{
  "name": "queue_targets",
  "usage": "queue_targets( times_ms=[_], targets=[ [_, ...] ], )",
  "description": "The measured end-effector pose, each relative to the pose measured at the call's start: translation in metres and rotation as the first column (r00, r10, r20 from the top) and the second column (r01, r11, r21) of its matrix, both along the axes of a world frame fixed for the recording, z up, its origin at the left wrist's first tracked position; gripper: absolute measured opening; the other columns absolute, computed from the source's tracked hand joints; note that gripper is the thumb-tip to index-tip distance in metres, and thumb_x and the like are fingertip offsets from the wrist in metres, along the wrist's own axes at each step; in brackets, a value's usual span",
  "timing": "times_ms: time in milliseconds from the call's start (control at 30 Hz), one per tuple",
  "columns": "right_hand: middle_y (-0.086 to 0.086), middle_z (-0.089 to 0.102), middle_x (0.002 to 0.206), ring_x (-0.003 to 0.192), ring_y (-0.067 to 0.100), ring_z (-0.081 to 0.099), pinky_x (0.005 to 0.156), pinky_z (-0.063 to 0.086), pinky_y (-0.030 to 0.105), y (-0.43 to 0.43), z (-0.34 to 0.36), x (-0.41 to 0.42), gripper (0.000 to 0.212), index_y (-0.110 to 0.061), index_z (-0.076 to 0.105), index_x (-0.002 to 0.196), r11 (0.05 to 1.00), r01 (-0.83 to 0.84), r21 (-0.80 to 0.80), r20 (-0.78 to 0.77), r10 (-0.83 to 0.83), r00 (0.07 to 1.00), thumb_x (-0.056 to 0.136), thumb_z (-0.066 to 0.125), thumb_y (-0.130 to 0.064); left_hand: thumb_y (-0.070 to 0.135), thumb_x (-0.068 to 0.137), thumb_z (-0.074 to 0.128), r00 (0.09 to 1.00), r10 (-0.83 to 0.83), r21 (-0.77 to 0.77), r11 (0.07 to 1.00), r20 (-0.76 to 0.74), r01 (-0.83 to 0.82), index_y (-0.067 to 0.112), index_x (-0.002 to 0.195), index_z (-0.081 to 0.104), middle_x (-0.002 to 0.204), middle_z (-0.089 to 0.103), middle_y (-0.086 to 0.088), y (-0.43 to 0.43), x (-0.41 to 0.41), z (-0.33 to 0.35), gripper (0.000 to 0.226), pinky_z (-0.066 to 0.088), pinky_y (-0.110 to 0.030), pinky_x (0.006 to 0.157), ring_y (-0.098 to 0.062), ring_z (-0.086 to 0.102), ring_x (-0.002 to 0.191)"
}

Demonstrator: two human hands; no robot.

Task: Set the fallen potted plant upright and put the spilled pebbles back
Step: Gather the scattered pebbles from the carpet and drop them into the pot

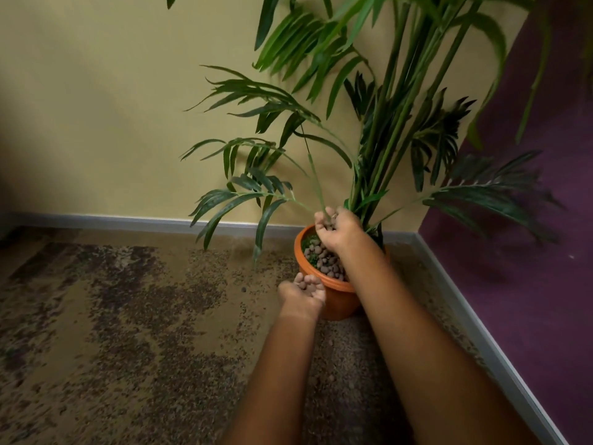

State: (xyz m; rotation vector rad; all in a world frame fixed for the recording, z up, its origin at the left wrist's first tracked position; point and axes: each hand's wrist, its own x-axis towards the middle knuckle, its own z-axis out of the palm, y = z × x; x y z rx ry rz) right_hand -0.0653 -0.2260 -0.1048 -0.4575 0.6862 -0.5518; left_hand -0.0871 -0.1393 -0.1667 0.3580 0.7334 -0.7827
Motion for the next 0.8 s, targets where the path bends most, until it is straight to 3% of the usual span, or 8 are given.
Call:
queue_targets(
  times_ms=[133,167,233,333,467,600,667,800],
  targets=[
    [0.005,0.028,0.064,0.052,0.011,0.026,0.023,0.028,0.009,-0.011,-0.009,0.0,0.03,-0.005,0.041,0.072,0.934,-0.263,-0.241,-0.333,0.175,0.927,0.1,0.033,-0.001,0.015,0.1,0.016,0.985,-0.091,0.128,0.989,0.146,0.072,0.013,0.088,0.05,0.071,0.043,-0.007,-0.006,0.024,0.011,0.036,0.038,-0.012,0.037,-0.009,0.043,0.059],
    [0.005,0.029,0.065,0.053,0.011,0.028,0.032,0.039,0.005,-0.014,-0.012,0.0,0.023,-0.003,0.044,0.079,0.917,-0.307,-0.254,-0.393,0.192,0.899,0.1,0.035,0.001,0.017,0.101,0.017,0.978,-0.094,0.148,0.987,0.186,0.067,0.012,0.112,0.052,0.089,0.055,-0.011,-0.007,0.029,0.015,0.038,0.046,-0.013,0.055,-0.012,0.056,0.076],
    [0.006,0.033,0.07,0.058,0.011,0.034,0.085,0.055,0.016,-0.018,-0.016,-0.002,0.012,-0.006,0.044,0.096,0.92,-0.307,-0.244,-0.413,0.188,0.891,0.098,0.037,0.003,0.019,0.102,0.017,0.965,-0.115,0.174,0.982,0.235,0.074,0.006,0.138,0.038,0.135,0.048,-0.016,-0.01,0.036,0.023,0.044,0.046,-0.024,0.093,-0.022,0.052,0.121],
    [0.009,0.034,0.072,0.056,0.011,0.029,0.113,0.035,0.042,-0.027,-0.021,-0.003,0.018,0.001,0.05,0.106,0.945,-0.248,-0.213,-0.373,0.156,0.915,0.098,0.034,0.007,0.02,0.102,0.016,0.944,-0.168,0.21,0.972,0.284,0.11,0.001,0.142,0.032,0.149,0.033,-0.018,-0.019,0.04,0.03,0.047,0.032,-0.032,0.112,-0.026,0.037,0.137],
    [0.007,0.03,0.071,0.054,0.011,0.023,0.113,0.031,0.045,-0.029,-0.024,-0.003,0.038,0.01,0.036,0.135,0.96,-0.168,-0.226,-0.362,0.078,0.929,0.097,0.03,0.01,0.018,0.101,0.017,0.925,-0.215,0.261,0.956,0.313,0.133,-0.001,0.134,0.042,0.146,0.04,-0.011,-0.034,0.04,0.034,0.046,0.03,-0.026,0.112,-0.02,0.036,0.138],
    [0.005,0.031,0.07,0.054,0.012,0.026,0.117,0.025,0.044,-0.025,-0.021,-0.002,0.027,0.005,0.049,0.112,0.956,-0.151,-0.25,-0.39,0.043,0.92,0.097,0.028,0.007,0.018,0.098,0.025,0.899,-0.246,0.327,0.937,0.363,0.124,0.01,0.063,0.041,0.074,0.05,-0.002,-0.044,0.037,0.043,0.04,0.048,-0.016,0.058,-0.013,0.055,0.055],
    [0.004,0.03,0.064,0.05,0.013,0.024,0.116,0.027,0.041,-0.024,-0.018,-0.001,0.03,-0.002,0.045,0.075,0.951,-0.165,-0.26,-0.42,0.042,0.906,0.097,0.026,0.006,0.021,0.1,0.025,0.889,-0.253,0.318,0.939,0.382,0.13,0.012,0.069,0.048,0.09,0.059,0.002,-0.047,0.036,0.045,0.039,0.054,-0.015,0.07,-0.02,0.067,0.076],
    [0.006,0.033,0.065,0.05,0.015,0.03,0.079,0.05,0.03,-0.014,-0.009,0.0,0.035,-0.007,0.035,0.063,0.959,-0.133,-0.251,-0.433,0.012,0.902,0.094,0.026,0.006,0.032,0.097,0.025,0.84,-0.287,0.278,0.945,0.46,0.171,0.0,0.101,0.06,0.103,0.062,-0.02,-0.049,0.036,0.045,0.047,0.052,-0.037,0.082,-0.031,0.061,0.087]
  ],
)
